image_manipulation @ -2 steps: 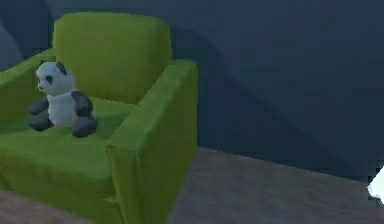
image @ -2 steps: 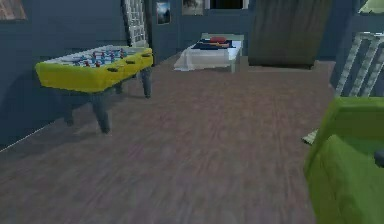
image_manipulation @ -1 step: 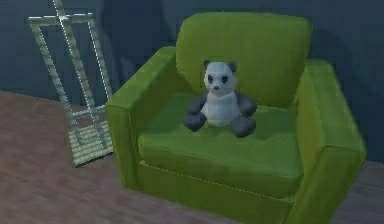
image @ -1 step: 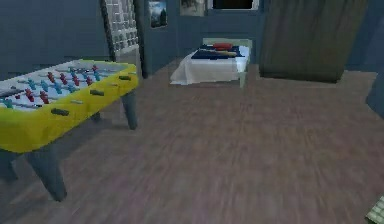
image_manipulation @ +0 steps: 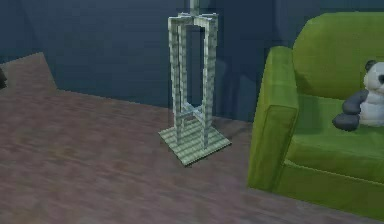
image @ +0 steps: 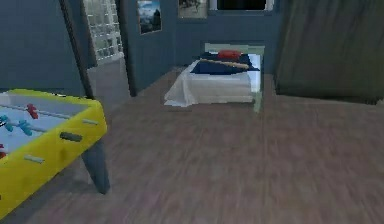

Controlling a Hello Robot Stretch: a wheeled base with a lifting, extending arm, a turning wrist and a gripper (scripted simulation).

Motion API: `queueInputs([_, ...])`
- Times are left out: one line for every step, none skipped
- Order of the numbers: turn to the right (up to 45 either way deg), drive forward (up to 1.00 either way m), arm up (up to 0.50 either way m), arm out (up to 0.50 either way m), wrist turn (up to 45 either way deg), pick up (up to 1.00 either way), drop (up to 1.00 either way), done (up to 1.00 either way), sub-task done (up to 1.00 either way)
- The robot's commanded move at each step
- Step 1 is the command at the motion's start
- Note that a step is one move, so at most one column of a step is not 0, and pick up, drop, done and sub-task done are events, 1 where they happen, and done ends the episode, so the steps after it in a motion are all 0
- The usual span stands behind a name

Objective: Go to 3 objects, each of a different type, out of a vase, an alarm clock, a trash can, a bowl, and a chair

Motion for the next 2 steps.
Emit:
queueInputs([3.0,0.00,0.00,0.00,0.0,0.00,0.00,0.00,0.00])
queueInputs([0.0,1.00,0.00,0.00,0.0,0.00,0.00,0.00,0.00])
